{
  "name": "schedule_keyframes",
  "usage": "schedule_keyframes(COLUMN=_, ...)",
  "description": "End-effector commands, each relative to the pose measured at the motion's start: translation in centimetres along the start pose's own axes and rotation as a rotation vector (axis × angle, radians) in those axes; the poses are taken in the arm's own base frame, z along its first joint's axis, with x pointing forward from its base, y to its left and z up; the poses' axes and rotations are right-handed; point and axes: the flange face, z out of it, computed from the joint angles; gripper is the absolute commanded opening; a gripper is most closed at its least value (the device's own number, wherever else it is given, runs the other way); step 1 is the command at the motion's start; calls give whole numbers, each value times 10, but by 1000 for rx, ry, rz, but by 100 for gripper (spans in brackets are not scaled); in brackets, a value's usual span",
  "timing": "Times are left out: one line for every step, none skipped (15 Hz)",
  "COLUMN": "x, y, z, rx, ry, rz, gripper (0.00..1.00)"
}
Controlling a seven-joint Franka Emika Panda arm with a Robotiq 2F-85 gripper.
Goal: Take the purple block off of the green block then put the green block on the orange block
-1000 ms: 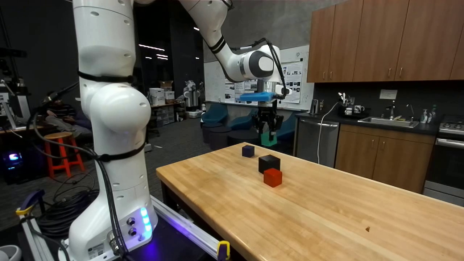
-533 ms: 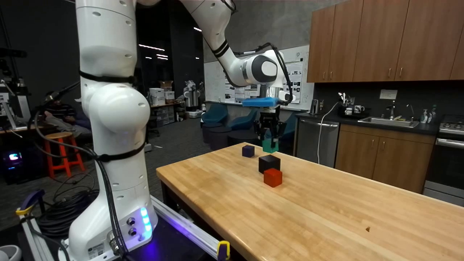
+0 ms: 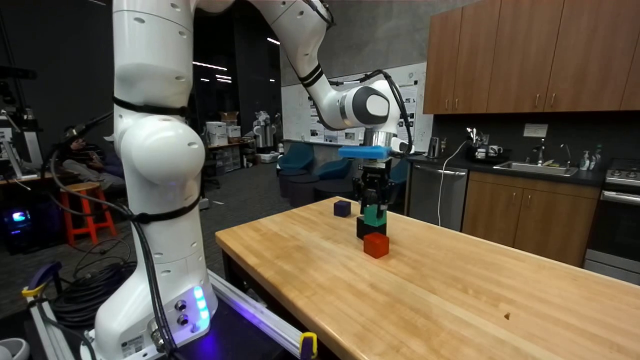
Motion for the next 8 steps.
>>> schedule_keyframes(x=3, y=15, z=6, rx=-16, ry=-21, rz=-20, gripper=26)
schedule_keyframes(x=3, y=16, z=9, rx=-15, ry=-26, rz=-22, gripper=26)
schedule_keyframes(x=4, y=17, z=12, rx=-12, ry=-31, rz=-23, gripper=26)
schedule_keyframes(x=4, y=17, z=15, rx=-10, ry=-36, rz=-25, gripper=26)
schedule_keyframes(x=6, y=17, z=17, rx=-7, ry=-39, rz=-28, gripper=26)
schedule_keyframes(x=7, y=16, z=20, rx=-5, ry=-43, rz=-32, gripper=26)
schedule_keyframes(x=8, y=15, z=22, rx=-5, ry=-46, rz=-34, gripper=26)
schedule_keyframes(x=10, y=14, z=23, rx=-5, ry=-50, rz=-37, gripper=26)
